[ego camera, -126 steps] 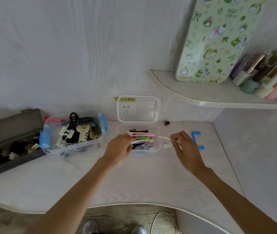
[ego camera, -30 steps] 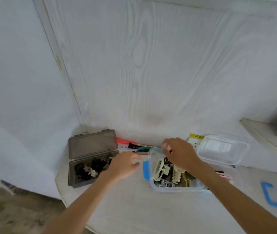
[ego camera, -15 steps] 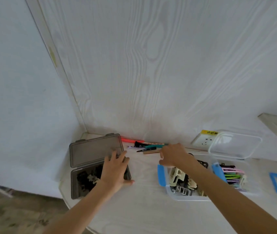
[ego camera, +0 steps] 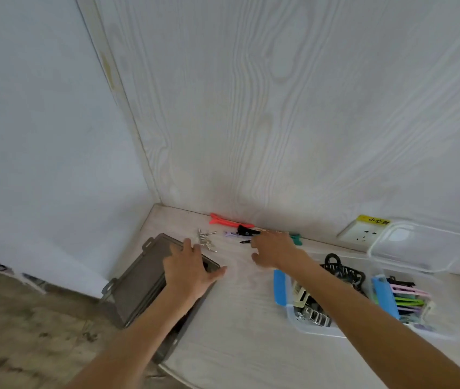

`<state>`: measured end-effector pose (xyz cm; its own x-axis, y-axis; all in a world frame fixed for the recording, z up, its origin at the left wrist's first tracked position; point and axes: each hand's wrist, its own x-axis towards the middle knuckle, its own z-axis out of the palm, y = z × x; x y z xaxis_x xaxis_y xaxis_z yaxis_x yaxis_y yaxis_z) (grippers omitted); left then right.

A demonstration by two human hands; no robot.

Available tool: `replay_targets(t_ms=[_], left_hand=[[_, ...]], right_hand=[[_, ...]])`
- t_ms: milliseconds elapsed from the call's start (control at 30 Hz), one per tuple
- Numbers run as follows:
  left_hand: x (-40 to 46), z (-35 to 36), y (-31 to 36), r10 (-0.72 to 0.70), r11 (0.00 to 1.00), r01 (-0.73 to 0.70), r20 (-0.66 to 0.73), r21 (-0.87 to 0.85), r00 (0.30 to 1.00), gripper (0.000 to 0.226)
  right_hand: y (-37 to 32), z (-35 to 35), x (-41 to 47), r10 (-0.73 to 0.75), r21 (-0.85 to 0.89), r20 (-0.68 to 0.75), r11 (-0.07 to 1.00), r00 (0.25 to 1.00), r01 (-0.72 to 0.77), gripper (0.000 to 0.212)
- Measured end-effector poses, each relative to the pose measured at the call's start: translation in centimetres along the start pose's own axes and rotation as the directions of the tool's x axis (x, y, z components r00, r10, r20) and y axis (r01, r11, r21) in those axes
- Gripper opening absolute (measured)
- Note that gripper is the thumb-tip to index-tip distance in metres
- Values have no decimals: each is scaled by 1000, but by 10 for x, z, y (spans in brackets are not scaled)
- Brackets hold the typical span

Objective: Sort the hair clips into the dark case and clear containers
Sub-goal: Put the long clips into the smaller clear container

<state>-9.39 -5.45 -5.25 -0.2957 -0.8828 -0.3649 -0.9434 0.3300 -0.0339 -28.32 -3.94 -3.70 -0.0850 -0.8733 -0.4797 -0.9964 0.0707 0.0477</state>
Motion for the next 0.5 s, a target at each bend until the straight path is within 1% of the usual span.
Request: replay_targets(t_ms=[100, 200, 267, 333, 400, 433, 500], left_hand=[[7, -1, -18, -81, 996, 81, -5, -27, 997, 93], [17, -5, -30, -106, 994, 106, -7, 9, 994, 97], [24, -6, -30, -84, 996, 84, 6, 18, 996, 95], [30, -8, -28, -85, 996, 85, -2, -21, 996, 83], [36, -12, -29, -70, 998, 69, -65, -14, 995, 63], [39, -15, -30, -40, 999, 38, -107, -15, 994, 53], [44, -22, -34, 62, 993, -81, -208, -83, 976, 33]], right_hand=[[-5, -4, 4, -13, -1, -40, 1000, 999, 13, 33], [1, -7, 8, 100, -15, -51, 995, 994, -101, 35], [11, -7, 11, 186, -37, 18, 982, 982, -185, 37], [19, -2, 14, 218, -41, 123, 976, 968, -215, 44], [21, 4, 18, 190, -1, 191, 981, 963, -193, 54], [21, 5, 20, 173, 21, 188, 983, 967, -180, 56], [21, 8, 22, 148, 53, 128, 986, 981, -156, 57]])
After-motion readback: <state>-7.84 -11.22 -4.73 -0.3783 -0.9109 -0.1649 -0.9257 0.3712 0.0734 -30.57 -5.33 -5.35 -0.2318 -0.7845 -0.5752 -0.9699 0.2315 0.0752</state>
